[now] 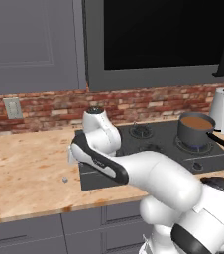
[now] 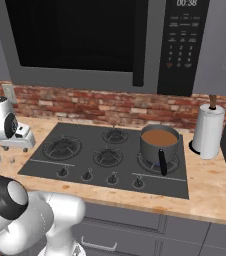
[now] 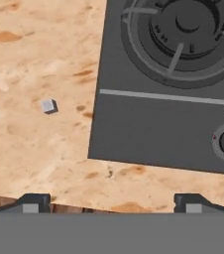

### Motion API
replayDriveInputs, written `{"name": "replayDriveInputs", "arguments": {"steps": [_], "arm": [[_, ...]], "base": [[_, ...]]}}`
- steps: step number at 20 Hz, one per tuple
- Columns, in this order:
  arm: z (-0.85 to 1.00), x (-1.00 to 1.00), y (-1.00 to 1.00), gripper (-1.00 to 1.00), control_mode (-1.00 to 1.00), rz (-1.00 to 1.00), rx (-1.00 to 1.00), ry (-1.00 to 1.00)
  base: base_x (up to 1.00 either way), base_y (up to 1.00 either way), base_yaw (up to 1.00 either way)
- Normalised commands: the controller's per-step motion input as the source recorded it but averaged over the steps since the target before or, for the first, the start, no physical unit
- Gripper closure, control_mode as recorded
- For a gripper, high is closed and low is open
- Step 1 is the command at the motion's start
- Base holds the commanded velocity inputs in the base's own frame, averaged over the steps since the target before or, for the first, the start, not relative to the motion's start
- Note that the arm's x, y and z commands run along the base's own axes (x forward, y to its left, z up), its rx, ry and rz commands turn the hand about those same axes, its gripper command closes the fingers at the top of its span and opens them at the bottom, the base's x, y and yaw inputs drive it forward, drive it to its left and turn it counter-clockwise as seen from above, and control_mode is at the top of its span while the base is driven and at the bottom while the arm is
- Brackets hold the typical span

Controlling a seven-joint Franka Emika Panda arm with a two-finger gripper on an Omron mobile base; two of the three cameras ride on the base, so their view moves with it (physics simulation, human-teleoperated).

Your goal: Pick up the sugar cube(s) and place them in the saucepan with hot chocolate.

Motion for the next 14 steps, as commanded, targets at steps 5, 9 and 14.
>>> {"name": "replayDriveInputs", "arguments": {"steps": [5, 9, 14], "arm": [[-0.22, 0.2, 0.15, -1.0, -1.0, 0.0, -0.05, 0.15], [-0.1, 0.06, 0.0, -1.0, -1.0, 0.0, -0.06, 0.07], [-0.2, 0.06, 0.04, -1.0, -1.0, 0.0, 0.0, 0.1]], "base": [[0.0, 0.0, 0.0], [0.0, 0.0, 0.0], [0.0, 0.0, 0.0]]}}
